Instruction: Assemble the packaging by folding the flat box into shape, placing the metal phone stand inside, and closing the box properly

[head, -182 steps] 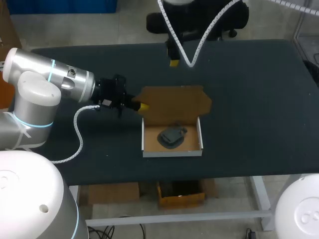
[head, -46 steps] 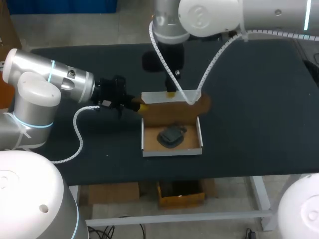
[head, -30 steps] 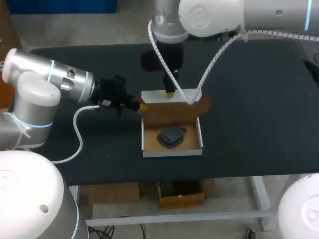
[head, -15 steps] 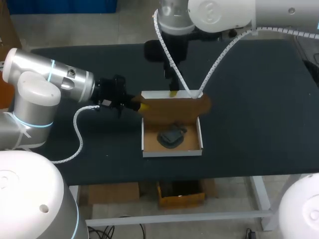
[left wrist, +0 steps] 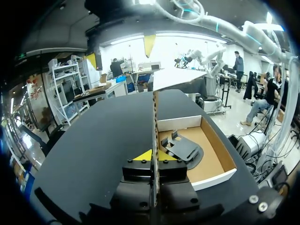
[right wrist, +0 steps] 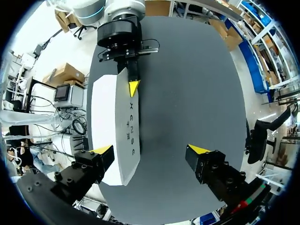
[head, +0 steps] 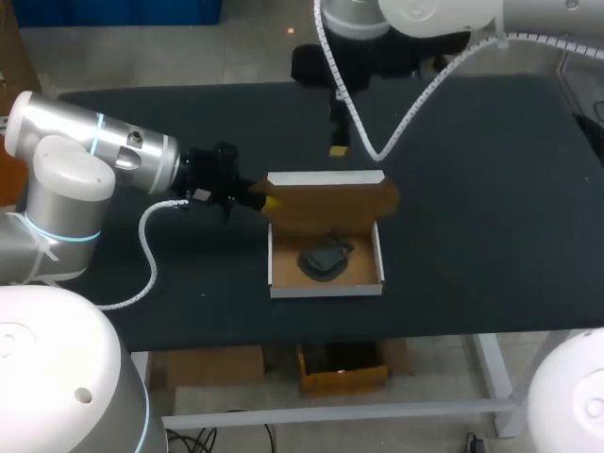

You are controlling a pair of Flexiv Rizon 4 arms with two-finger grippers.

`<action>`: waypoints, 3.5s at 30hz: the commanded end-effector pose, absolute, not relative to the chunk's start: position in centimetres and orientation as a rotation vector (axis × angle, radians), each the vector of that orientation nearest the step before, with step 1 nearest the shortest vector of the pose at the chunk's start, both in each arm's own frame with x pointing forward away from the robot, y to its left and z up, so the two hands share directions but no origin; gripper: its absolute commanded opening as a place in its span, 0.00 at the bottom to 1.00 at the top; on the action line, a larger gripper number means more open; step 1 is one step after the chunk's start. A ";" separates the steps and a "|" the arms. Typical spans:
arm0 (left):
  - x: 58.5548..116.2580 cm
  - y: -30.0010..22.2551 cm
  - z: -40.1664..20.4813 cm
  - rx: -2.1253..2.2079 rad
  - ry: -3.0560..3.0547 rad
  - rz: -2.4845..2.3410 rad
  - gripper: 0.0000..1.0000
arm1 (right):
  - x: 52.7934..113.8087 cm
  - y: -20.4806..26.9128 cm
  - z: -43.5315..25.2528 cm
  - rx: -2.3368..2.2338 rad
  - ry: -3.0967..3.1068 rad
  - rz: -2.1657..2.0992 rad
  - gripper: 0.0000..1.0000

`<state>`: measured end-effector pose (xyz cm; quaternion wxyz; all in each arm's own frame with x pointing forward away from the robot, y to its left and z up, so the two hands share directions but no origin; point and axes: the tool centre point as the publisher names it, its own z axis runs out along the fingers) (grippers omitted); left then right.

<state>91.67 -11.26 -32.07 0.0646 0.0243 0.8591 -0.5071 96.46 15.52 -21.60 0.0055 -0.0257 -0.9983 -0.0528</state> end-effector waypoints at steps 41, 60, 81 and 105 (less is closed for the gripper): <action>91.9 -11.5 -32.0 0.157 2.519 -1.482 0.00 | 100.0 14.7 -21.5 -0.454 -3.089 -0.099 1.00; 90.6 -11.2 -33.0 0.245 2.372 -1.375 0.00 | 99.7 13.4 -23.0 -0.957 -2.713 -0.040 1.00; 89.3 -11.0 -34.0 0.272 2.228 -1.256 0.00 | 95.4 11.6 -24.8 -1.447 -2.320 -0.008 1.00; 88.5 -11.0 -34.5 0.282 2.167 -1.213 0.00 | 89.9 8.8 -27.3 -1.797 -2.066 -0.096 1.00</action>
